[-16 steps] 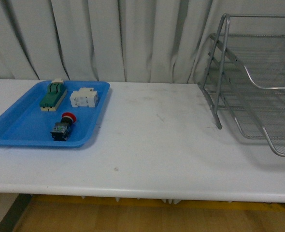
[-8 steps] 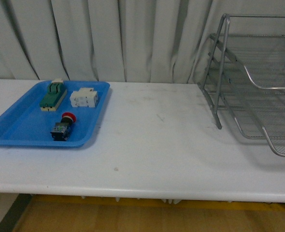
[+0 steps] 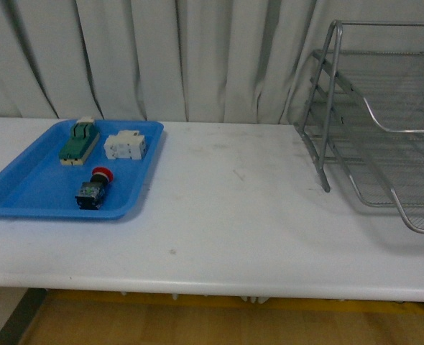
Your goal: Place button on rack with both arms
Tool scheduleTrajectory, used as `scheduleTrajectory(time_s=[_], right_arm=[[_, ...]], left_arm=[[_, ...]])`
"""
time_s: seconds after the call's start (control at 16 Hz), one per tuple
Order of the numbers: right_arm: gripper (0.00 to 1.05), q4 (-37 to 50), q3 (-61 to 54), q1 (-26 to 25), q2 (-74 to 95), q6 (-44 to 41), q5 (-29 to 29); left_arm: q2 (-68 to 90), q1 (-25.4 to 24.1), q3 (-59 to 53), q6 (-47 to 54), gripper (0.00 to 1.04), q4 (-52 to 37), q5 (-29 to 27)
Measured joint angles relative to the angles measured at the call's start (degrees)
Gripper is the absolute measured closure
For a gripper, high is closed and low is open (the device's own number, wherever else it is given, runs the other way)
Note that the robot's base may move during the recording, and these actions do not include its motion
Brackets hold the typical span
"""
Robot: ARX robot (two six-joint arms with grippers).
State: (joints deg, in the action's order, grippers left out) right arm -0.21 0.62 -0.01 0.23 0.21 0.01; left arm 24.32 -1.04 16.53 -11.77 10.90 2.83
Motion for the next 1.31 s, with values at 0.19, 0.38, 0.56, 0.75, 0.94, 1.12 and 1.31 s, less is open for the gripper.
scheduleTrajectory(time_s=[0.19,0.38,0.56,0.75,0.94,1.12,1.31], right_arm=[[0.06,0.02,0.00,0.00,0.00,0.00,0.00],[0.06,0.02,0.00,0.00,0.00,-0.02,0.00],[0.06,0.02,0.00,0.00,0.00,-0.02,0.00],[0.06,0.02,0.00,0.00,0.00,-0.02,0.00],[0.06,0.02,0.00,0.00,0.00,-0.02,0.00],[0.06,0.02,0.00,0.00,0.00,-0.02,0.00],[0.06,0.02,0.00,0.00,0.00,-0.02,0.00]], left_arm=[[26.36,-1.92,10.08,0.48,0.07,-18.64,3.43],[60.54,1.77,28.55,3.50,0.07,-20.50,1.99],[79.97,3.74,45.09,7.04,0.07,-14.69,-0.33],[93.26,4.00,57.83,8.41,0.07,-9.35,-2.14],[99.45,3.93,63.60,8.72,0.07,-7.41,-2.82],[102.38,3.82,67.41,10.36,0.07,-5.90,-2.73],[104.43,3.82,68.22,11.58,0.07,-5.27,-3.10]])
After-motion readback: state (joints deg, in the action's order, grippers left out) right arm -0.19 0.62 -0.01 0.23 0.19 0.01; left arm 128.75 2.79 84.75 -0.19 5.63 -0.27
